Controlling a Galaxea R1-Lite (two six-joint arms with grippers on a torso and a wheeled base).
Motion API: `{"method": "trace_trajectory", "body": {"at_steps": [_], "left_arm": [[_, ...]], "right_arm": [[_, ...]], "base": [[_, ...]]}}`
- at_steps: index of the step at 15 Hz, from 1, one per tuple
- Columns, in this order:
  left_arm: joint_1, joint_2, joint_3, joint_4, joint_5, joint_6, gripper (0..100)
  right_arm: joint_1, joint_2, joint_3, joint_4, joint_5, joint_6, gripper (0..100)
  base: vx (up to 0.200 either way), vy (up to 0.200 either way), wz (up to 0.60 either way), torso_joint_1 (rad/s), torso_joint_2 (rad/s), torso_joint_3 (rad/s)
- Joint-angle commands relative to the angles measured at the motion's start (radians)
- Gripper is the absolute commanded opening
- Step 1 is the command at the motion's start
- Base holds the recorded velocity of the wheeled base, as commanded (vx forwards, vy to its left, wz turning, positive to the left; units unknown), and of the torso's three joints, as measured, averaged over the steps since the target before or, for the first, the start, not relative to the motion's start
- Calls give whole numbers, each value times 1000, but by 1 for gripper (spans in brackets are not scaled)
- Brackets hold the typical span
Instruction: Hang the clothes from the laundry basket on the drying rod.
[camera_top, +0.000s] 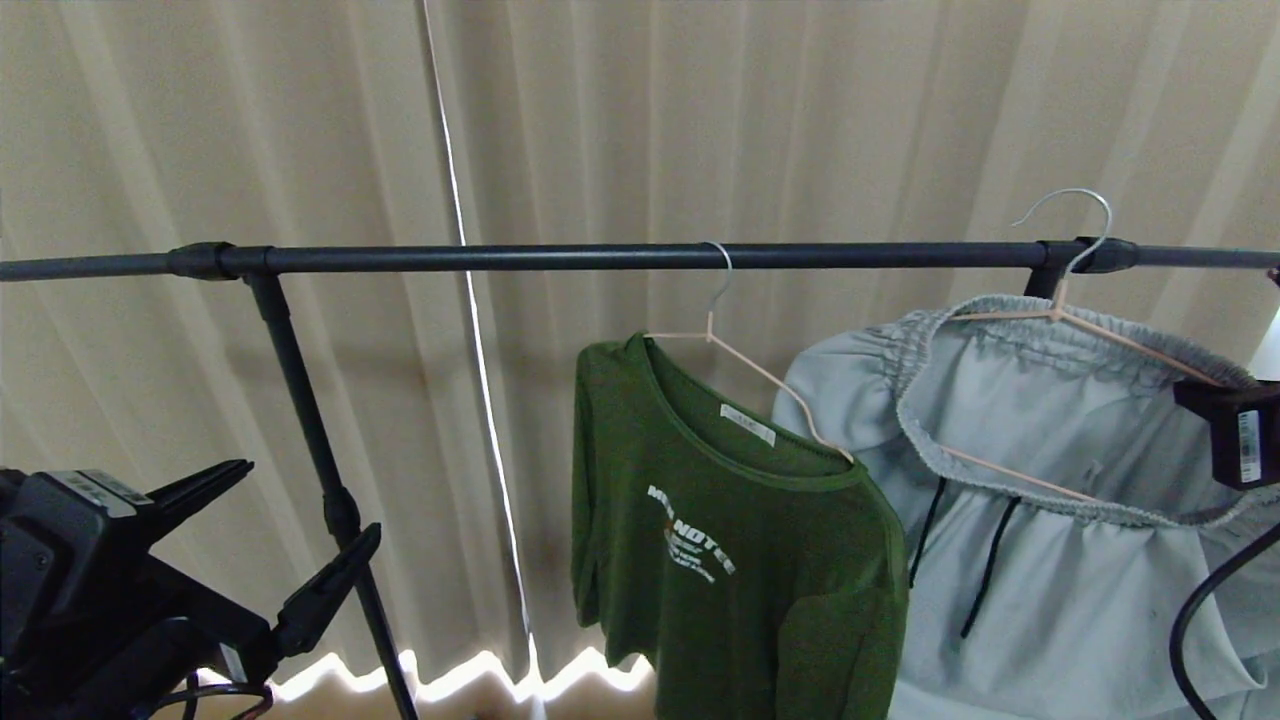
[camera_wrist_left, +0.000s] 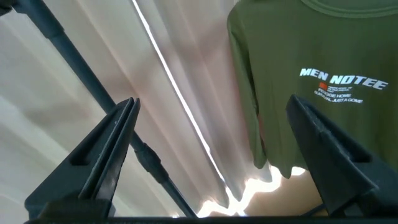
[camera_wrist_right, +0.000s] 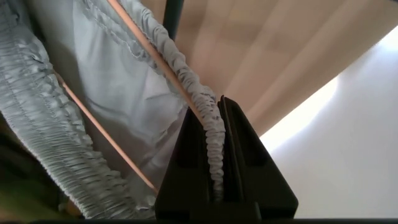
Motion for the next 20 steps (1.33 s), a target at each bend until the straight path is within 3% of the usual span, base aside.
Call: {"method": "trace_trajectory", "body": {"at_steps": [1,8,17,18,20], "left_arm": [[0,-3,-1,0,0,-1,100],[0,-21,-1,0,0,-1,100],[0,-23,2,1,-1,-1,100],[0,-23,2,1,-1,-1,100],[0,-23,2,1,-1,-1,100]], "right_arm": [[2,112,-11,-19,-8,-1,0],[71,197,-75,-22,-72,2,0],[81,233,-138,-22,-91,1,0],[111,261,-132,-21,-138,1,0],[143,273,-130,-21,-158,2,0]], "base": [[0,0,0,0,0,0],[0,0,0,0,0,0],[0,0,0,0,0,0],[0,0,0,0,0,0],[0,0,0,0,0,0]]}}
